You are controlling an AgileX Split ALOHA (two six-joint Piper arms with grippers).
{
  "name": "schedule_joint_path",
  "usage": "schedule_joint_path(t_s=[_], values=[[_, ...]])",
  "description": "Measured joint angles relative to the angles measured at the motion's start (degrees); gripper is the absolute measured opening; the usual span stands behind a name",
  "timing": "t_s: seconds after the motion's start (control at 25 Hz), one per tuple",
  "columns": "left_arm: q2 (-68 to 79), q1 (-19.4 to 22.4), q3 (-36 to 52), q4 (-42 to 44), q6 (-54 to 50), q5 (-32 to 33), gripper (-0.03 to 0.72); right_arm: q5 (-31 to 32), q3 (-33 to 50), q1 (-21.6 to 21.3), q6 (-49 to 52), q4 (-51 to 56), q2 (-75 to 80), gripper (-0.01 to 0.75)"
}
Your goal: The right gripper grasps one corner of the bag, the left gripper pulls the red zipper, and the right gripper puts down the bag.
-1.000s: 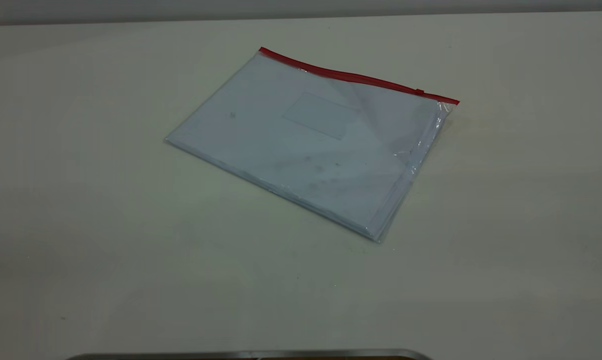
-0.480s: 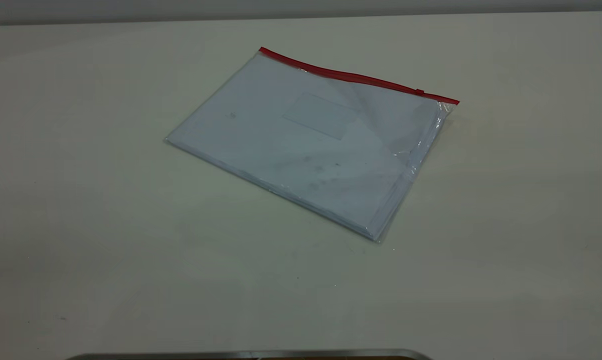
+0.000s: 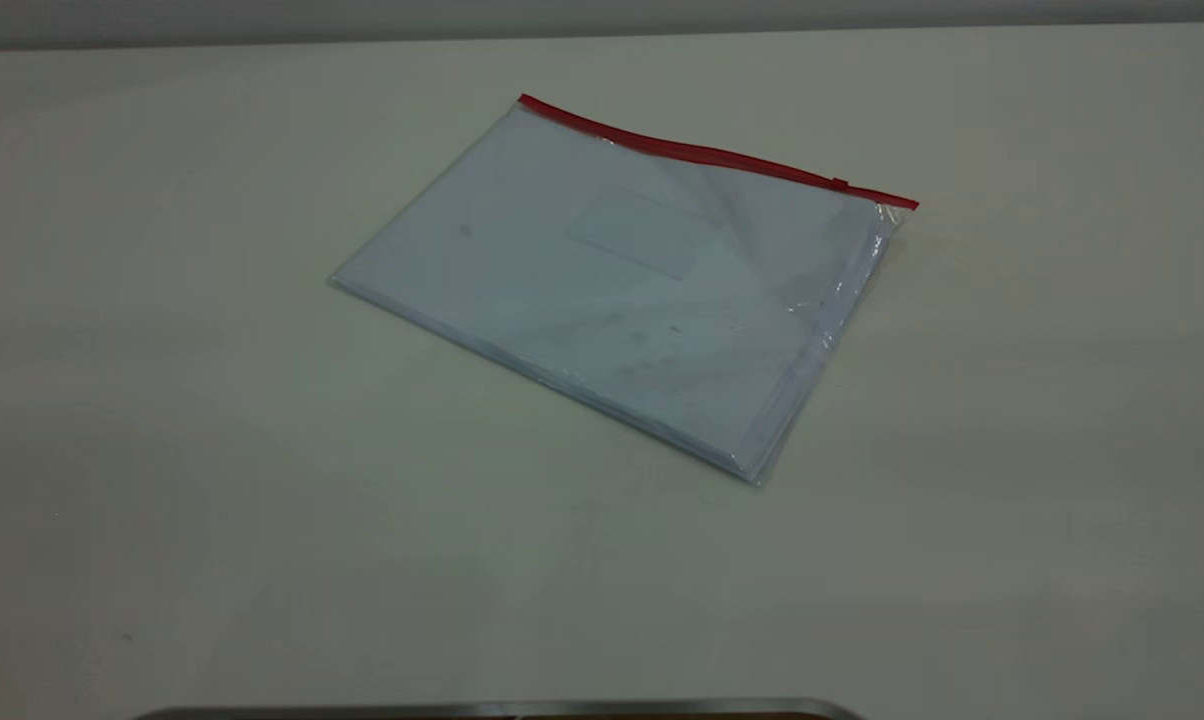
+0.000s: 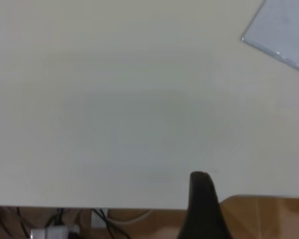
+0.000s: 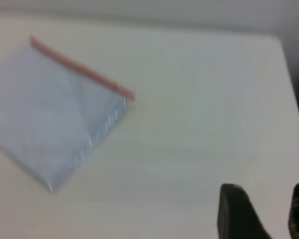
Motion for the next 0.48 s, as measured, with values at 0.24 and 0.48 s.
schedule_joint_path(t_s=[0.24,0.48], values=[[24.4,0.0,-12.6,-0.1,-0.5,-5.8,0.586,-3.7,-5.7,0.0,2.5,0.2,14.2,0.452],[43.0,0.0,-23.3,-4.7,0.0,-20.1,0.586,-11.9,-5.9,0.0,-0.3,6.0,33.8,0.553]])
